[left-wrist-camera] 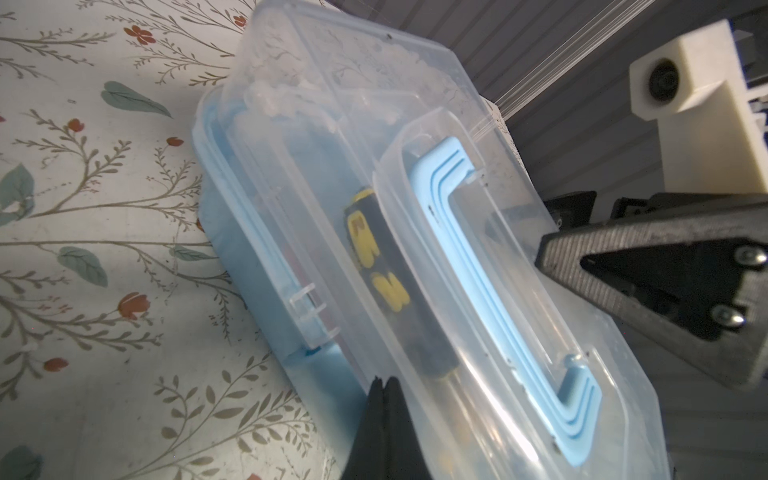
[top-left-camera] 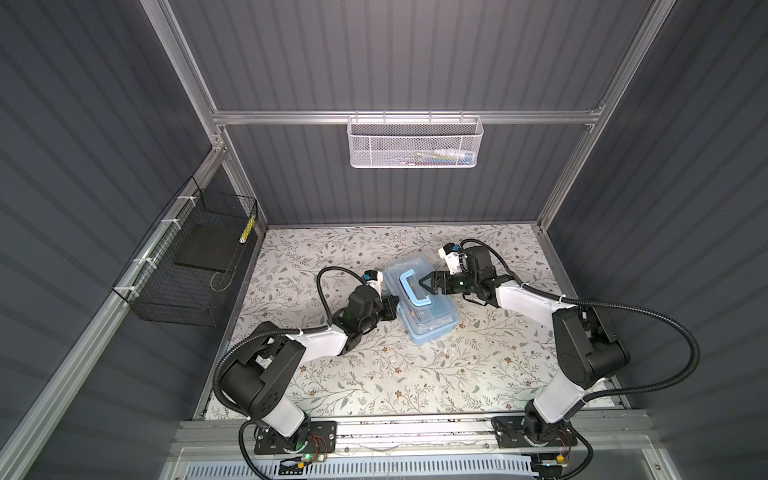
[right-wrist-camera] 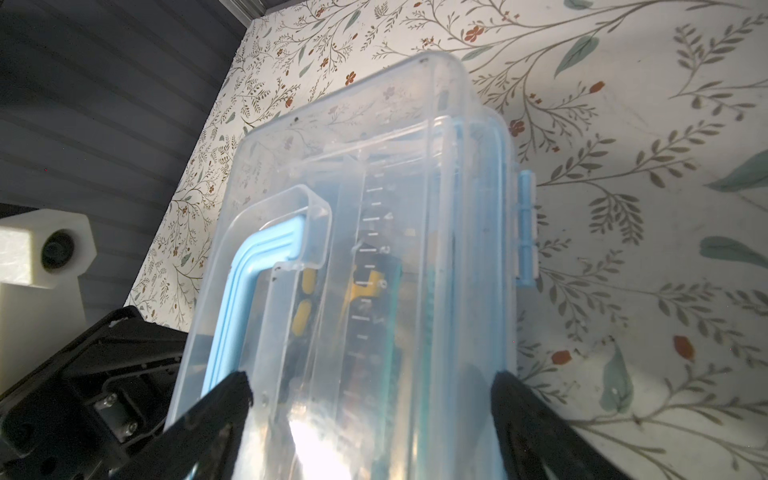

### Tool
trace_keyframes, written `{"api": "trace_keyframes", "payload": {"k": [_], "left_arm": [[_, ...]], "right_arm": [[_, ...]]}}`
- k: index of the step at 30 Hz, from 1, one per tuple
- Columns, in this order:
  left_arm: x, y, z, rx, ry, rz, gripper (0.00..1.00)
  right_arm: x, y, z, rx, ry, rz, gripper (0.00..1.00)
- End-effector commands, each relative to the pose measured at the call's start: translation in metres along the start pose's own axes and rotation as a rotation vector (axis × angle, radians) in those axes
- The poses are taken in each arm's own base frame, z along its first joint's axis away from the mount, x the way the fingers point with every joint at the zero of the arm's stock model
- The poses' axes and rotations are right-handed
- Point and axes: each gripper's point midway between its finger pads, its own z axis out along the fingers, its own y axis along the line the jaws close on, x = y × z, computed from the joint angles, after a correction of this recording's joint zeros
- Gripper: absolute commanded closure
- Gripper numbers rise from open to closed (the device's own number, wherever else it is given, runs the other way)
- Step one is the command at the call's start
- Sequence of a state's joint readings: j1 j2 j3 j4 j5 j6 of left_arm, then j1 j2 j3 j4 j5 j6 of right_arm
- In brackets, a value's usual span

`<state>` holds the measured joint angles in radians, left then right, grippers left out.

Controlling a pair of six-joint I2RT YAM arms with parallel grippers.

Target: Pack the tool kit

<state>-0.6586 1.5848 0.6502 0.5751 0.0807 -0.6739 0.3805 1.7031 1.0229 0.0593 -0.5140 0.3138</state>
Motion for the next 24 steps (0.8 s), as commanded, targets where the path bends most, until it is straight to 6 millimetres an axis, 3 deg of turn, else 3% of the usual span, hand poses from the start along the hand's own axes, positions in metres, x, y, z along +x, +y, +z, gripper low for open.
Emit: {"api": "trace_keyframes", "payload": {"k": [1,6,11,16,19,20,22,23,24], "left_arm": [[0.001,-0.024,0.004,0.084,0.008,0.008,1.00],[-0.018,-0.016,-0.018,-0.038,-0.022,0.075,1.00],[-0.030,0.011,-0.049,-0.216,-0.026,0.126,1.00],[-0.037,0.044,-0.092,-0.417,-0.054,0.169,0.99],[-0.046,0.064,-0.124,-0.550,-0.085,0.209,0.93],[-0.051,0.073,-0.136,-0.603,-0.103,0.227,0.83],[-0.062,0.090,-0.160,-0.718,-0.150,0.257,0.50],[-0.068,0.100,-0.173,-0.781,-0.187,0.272,0.19],[-0.074,0.110,-0.187,-0.850,-0.226,0.274,0.01]], "right_arm": [[0.061,0.012,0.014,-0.055,0.196,0.094,0.08],[0.054,0.007,0.009,-0.012,0.162,0.090,0.08],[0.043,0.004,0.003,0.021,0.114,0.094,0.08],[0.025,0.001,-0.011,0.066,0.045,0.091,0.08],[0.010,-0.005,-0.032,0.117,-0.030,0.090,0.07],[0.005,-0.009,-0.043,0.142,-0.060,0.089,0.07],[-0.005,-0.022,-0.068,0.218,-0.135,0.085,0.05],[-0.009,-0.030,-0.084,0.259,-0.174,0.084,0.04],[-0.011,-0.038,-0.101,0.304,-0.214,0.083,0.03]]}}
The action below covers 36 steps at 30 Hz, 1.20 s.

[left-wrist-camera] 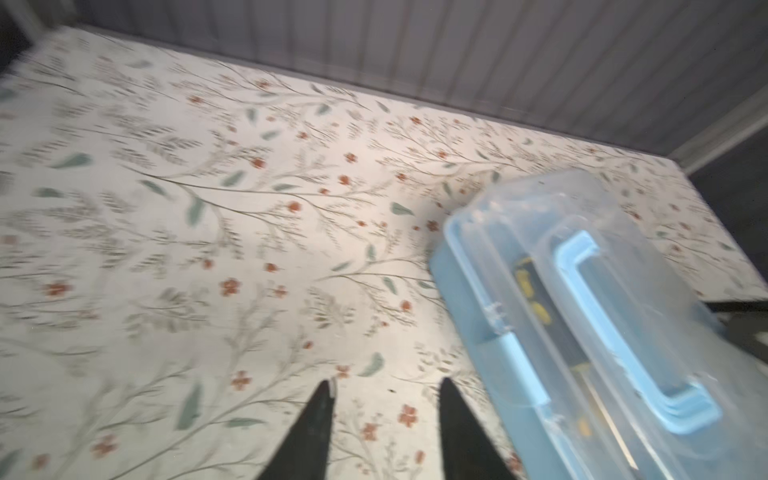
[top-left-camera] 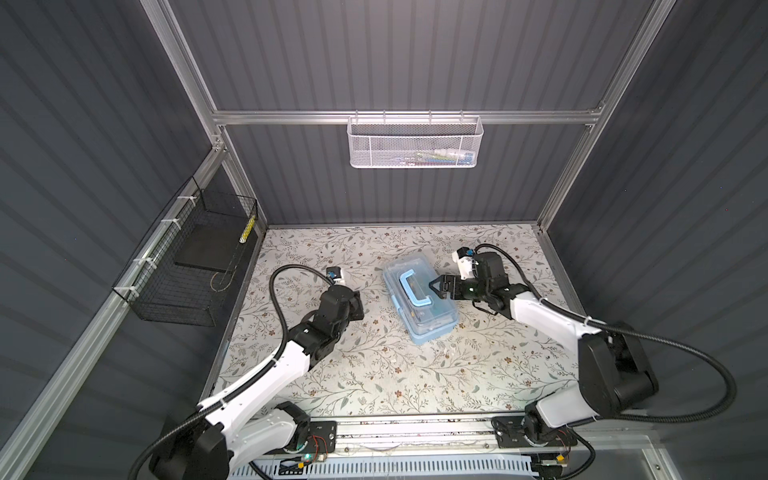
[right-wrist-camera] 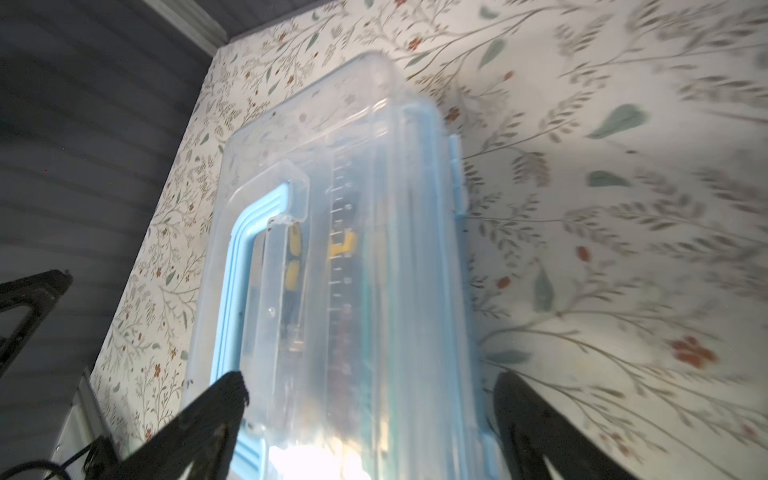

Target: Pack the tool kit

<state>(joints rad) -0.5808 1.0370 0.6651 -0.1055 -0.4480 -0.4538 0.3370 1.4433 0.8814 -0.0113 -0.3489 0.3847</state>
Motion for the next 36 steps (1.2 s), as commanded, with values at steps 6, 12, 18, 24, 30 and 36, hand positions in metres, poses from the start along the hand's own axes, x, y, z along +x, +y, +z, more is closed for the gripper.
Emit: {"api": "trace_keyframes", "payload": {"k": [6,12,18,24,30,36], "left_arm": [[-0.007,0.118,-0.002,-0.429,-0.121,0.131,0.00],[-0.002,0.143,0.032,-0.485,-0.201,0.203,0.00],[0.006,0.140,0.076,-0.406,-0.180,0.267,0.00],[0.022,0.128,0.103,-0.240,-0.233,0.265,0.00],[0.032,0.137,0.135,-0.181,-0.132,0.231,0.00],[0.034,0.139,0.136,-0.185,-0.107,0.224,0.00]], "right_arm": [[-0.028,-0.114,-0.122,0.474,-0.327,0.039,0.01],[-0.022,-0.174,-0.179,0.849,-0.548,0.004,0.01],[-0.019,-0.182,-0.154,0.800,-0.655,-0.130,0.01],[-0.013,-0.184,-0.122,0.710,-0.701,-0.233,0.01],[-0.012,-0.192,-0.102,0.688,-0.622,-0.239,0.01],[-0.014,-0.192,-0.102,0.688,-0.645,-0.248,0.01]]}}
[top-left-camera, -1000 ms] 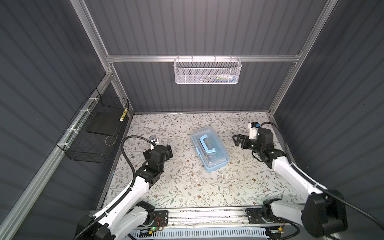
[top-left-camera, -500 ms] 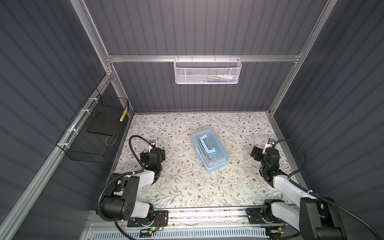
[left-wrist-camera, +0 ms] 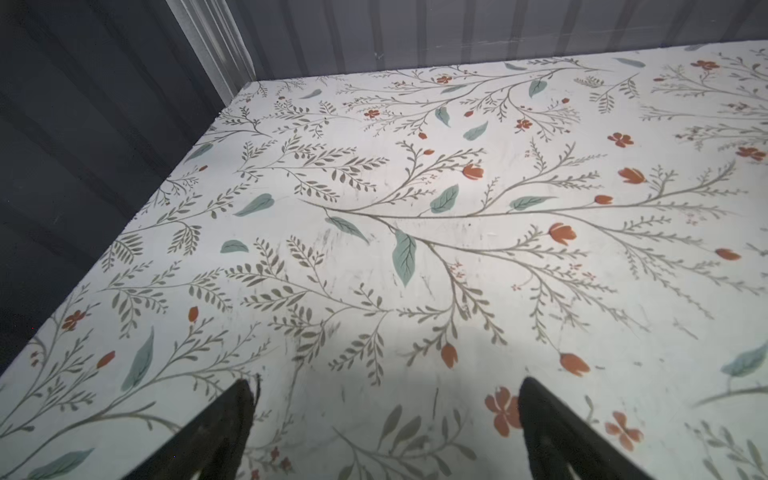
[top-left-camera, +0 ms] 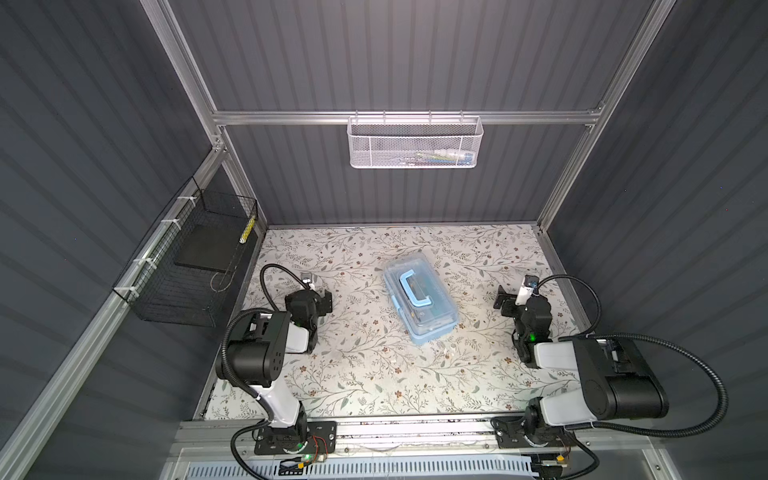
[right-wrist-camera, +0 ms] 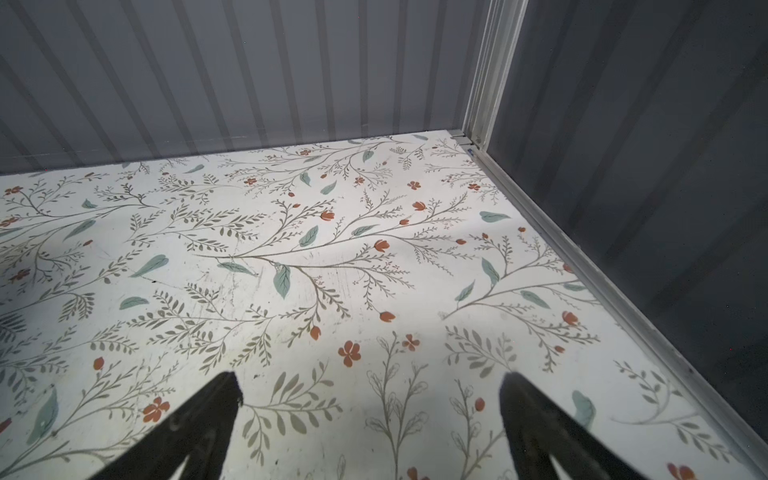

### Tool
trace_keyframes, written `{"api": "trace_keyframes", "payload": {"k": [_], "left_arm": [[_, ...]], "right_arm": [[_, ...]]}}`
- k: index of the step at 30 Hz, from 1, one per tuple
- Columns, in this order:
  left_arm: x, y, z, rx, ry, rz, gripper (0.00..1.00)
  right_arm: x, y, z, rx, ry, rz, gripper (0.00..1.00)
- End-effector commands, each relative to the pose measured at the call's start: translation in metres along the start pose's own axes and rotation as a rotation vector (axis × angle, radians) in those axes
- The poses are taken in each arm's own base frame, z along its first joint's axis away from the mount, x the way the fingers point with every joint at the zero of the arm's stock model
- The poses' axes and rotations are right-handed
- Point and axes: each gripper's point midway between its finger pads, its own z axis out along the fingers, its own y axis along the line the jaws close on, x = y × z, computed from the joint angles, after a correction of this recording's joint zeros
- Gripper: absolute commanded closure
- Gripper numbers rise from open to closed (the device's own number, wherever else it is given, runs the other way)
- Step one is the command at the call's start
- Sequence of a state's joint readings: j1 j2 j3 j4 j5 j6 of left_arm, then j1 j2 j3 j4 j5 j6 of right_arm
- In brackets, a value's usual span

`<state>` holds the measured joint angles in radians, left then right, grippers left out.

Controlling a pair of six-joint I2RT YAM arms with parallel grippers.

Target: Pack the tool kit

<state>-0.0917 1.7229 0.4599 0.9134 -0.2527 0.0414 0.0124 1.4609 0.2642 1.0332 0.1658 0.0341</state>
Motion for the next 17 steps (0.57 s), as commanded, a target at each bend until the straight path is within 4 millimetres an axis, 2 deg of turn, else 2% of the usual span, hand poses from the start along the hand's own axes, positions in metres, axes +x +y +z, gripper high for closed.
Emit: {"api": "trace_keyframes", "payload": {"k": [1,17], "left_arm": [[-0.0078,-0.0059,0.0006,0.034,-0.019,-0.014,0.00],[-0.0071,-0.0059,0.0009,0.036,-0.015,-0.015,0.00]], "right_arm": [[-0.0163,-0.0002,0.0013,-0.002,-0.065,-0.006,0.01],[-0.0158,-0.0025,0.0026,0.011,-0.053,0.002,0.01]]}}
